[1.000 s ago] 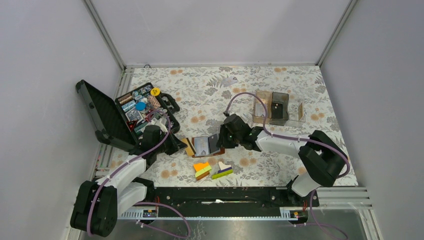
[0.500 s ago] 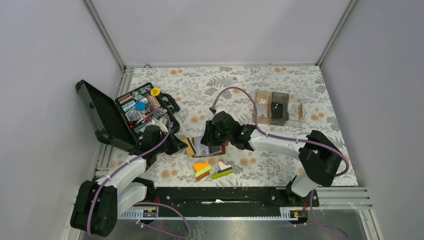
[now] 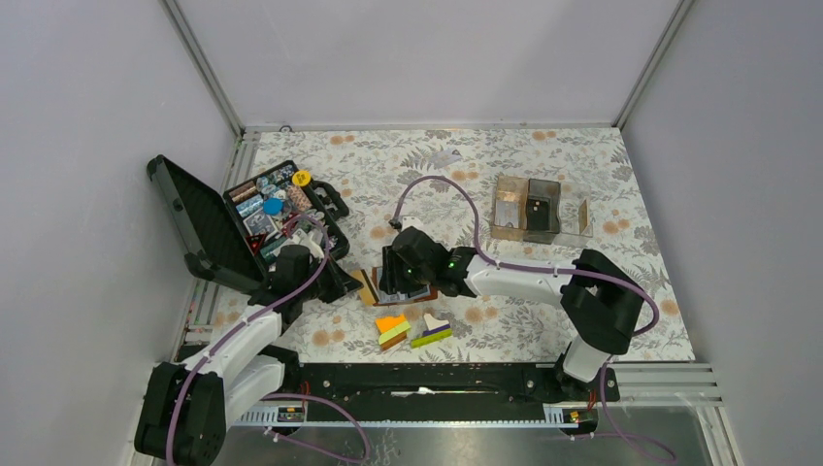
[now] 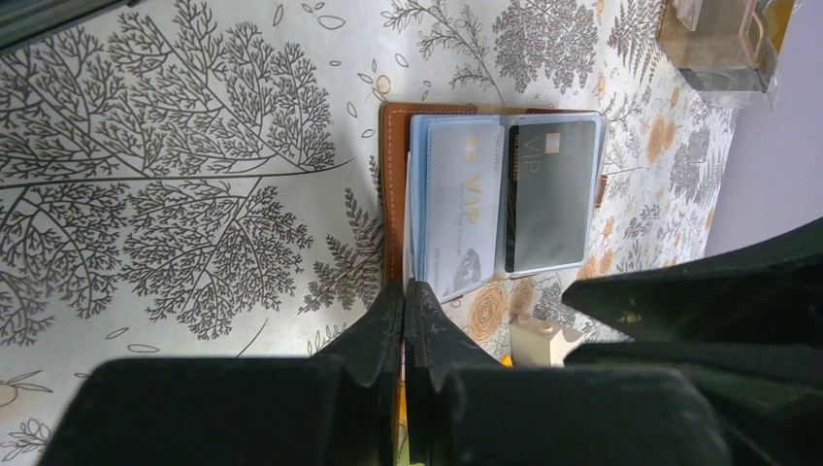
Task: Put the credit cards into the card holder
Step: Turn over the card slot in the card holder.
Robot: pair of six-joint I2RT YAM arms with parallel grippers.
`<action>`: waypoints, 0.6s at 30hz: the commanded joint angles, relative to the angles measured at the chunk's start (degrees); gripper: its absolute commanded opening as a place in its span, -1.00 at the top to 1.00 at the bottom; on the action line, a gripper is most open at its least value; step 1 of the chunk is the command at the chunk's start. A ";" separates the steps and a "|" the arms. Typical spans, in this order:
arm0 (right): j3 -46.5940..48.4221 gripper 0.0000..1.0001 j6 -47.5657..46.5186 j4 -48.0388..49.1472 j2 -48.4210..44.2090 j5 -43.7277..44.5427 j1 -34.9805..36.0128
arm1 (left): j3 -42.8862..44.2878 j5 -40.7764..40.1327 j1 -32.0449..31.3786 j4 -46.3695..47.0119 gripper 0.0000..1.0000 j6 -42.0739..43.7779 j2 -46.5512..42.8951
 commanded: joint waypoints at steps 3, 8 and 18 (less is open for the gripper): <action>0.51 0.05 -2.97 -7.23 -1.36 7.99 -0.91 | 2.05 -0.75 -0.24 -0.93 1.00 1.91 -0.20; -1.65 0.03 -4.13 -7.58 -2.16 8.87 -2.60 | 1.83 -1.22 -0.24 -1.01 1.00 1.83 -0.54; -3.52 0.05 -7.74 -8.55 -3.57 7.00 -9.67 | 2.01 -1.13 -0.24 -0.82 1.00 2.18 0.16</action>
